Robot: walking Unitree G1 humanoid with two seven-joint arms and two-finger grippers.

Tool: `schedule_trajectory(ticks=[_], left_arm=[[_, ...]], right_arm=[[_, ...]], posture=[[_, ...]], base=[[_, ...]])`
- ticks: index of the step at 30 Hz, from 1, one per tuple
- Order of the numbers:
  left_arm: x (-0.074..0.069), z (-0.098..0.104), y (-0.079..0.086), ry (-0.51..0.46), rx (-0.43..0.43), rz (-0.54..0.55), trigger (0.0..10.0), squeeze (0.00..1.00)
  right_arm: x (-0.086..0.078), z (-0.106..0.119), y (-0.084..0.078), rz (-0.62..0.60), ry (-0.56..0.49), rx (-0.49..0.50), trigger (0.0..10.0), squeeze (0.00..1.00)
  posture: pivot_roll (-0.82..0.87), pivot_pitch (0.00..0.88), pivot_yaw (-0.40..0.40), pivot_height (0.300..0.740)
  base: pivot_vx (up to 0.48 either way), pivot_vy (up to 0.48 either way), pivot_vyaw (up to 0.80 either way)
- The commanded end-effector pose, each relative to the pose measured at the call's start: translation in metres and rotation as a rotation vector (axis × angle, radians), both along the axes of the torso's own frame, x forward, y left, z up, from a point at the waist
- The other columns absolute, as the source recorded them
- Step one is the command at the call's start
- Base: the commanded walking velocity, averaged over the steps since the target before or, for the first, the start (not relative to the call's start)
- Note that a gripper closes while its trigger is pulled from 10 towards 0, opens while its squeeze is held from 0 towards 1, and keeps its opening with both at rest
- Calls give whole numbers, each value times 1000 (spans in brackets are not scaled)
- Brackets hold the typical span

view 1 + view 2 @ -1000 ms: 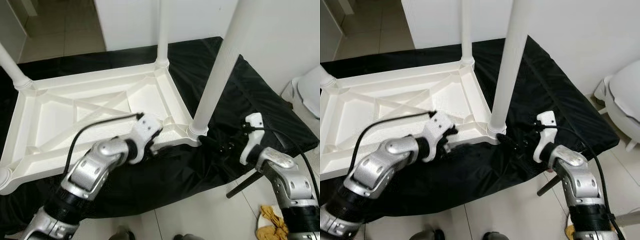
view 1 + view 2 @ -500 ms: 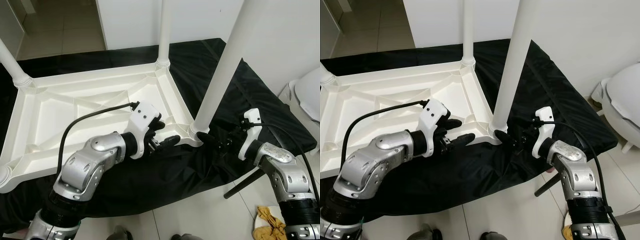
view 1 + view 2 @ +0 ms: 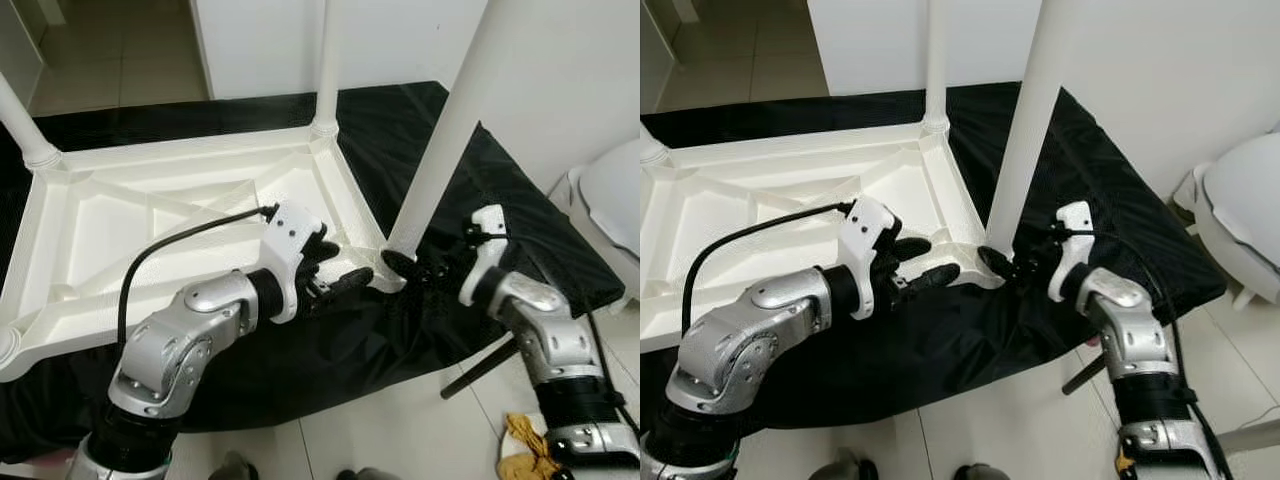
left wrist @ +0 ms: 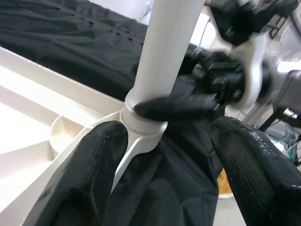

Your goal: Building children table

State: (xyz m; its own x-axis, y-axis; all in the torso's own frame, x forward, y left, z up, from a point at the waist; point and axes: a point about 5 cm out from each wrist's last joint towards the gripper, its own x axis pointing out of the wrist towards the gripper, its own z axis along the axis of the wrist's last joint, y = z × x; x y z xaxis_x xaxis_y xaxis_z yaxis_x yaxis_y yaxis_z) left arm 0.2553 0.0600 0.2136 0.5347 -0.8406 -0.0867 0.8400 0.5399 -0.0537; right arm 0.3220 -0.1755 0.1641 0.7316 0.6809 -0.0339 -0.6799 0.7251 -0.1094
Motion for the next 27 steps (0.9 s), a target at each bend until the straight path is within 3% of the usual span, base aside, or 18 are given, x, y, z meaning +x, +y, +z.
schedule_trajectory(ticks=[1,10,26,27], left_arm=[[-3,0,-1,5,6,-4,10000,0],[-7,2,-2,16,-3,19,10000,0],[-15,-2,-1,45,6,-3,10000,0],[-17,-5,-1,49,27,-24,10000,0]], right_arm=[[3,-2,3,6,-2,-13,10000,0],[19,3,15,29,-66,4,10000,0],[18,4,3,43,-88,-27,10000,0],[18,4,1,50,-91,-28,8039,0]], posture=[[-11,59,-49,740],[14,50,-59,740],[15,63,-70,740],[9,73,-70,740]], base=[[0,0,0],[0,0,0],[0,0,0],[0,0,0]])
